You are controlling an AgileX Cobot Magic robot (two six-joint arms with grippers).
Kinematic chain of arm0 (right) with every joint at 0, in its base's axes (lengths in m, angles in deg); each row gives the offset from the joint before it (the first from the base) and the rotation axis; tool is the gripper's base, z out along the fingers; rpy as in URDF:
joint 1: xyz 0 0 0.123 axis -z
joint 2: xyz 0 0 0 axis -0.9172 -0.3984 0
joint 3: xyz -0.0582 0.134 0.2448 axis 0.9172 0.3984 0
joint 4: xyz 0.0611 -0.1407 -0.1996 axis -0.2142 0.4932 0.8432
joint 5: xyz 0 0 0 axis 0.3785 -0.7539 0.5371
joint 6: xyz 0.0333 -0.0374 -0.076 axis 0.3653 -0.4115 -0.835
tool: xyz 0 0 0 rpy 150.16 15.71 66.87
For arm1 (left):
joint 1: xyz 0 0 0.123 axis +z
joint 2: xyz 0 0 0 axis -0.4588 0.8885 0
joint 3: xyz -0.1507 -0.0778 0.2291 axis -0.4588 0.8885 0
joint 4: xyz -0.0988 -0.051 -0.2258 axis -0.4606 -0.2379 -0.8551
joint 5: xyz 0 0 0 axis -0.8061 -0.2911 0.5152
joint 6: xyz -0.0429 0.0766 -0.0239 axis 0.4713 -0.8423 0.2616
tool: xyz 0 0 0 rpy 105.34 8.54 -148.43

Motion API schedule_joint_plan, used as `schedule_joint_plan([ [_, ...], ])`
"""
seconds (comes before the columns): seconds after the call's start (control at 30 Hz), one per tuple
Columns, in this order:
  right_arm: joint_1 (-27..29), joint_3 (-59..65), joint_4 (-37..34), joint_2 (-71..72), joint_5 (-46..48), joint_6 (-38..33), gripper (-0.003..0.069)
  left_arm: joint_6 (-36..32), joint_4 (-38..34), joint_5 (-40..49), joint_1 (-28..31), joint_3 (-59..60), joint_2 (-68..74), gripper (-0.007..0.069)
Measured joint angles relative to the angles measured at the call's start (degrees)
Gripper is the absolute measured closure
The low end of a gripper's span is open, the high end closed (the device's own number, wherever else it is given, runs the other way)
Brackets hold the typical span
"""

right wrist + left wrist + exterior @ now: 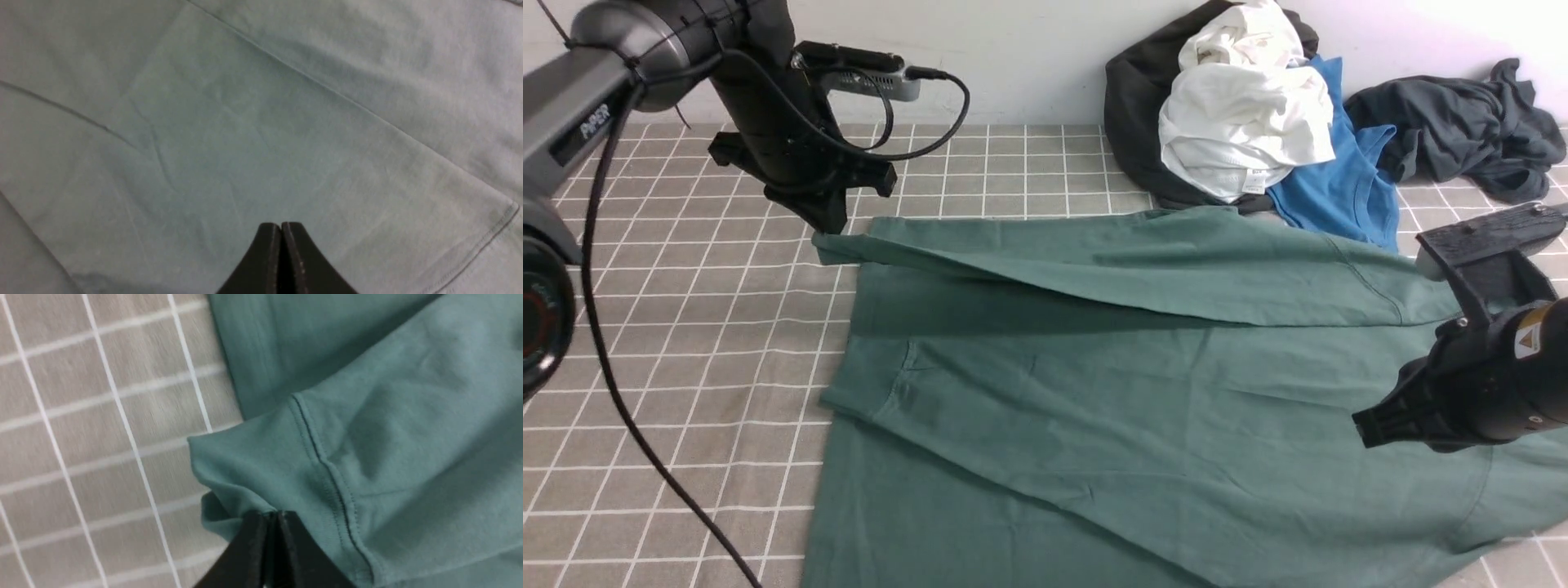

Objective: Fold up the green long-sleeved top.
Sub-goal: Use the left arm to drag and drop the cuff onto the cuff closest to the left arm, then use both arms simultaneously to clamp the lower edge of the clothing fabric

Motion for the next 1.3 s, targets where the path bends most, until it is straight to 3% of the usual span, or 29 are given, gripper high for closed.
schedule_joint_plan([
  [0.2, 0.0, 0.0, 0.0, 0.0, 0.6, -0.2, 0.0665, 0.4, 1.0, 0.0, -3.8, 18.5, -7.7, 0.0605],
  [0.37, 0.0, 0.0, -0.1, 0.0, 0.6, -0.3, 0.0665, 1.7, 5.4, -0.3, -5.8, 26.0, -9.3, 0.0577],
  [0.5, 0.0, 0.0, -0.2, 0.0, 0.7, -0.4, 0.0665, 2.2, 8.2, -0.3, -7.6, 27.2, -10.6, 0.0497],
  [0.77, 0.0, 0.0, -1.7, 0.0, 2.8, -1.0, 0.0665, 1.8, 5.9, -1.0, -13.2, 33.3, -21.4, 0.0246],
  [1.03, 0.0, 0.0, -11.8, 1.3, 4.4, -10.8, 0.0665, -14.1, 3.9, -5.3, -25.7, 61.5, -34.8, 0.0197],
  [1.17, 0.0, 0.0, -19.6, 2.2, 4.5, -18.9, 0.0665, -25.4, 4.2, -16.1, -29.8, 72.7, -36.0, 0.0197],
  [1.3, 0.0, 0.0, -24.6, 2.2, 4.8, -24.4, 0.0665, -31.2, 4.8, -25.3, -30.4, 78.7, -35.7, 0.02],
])
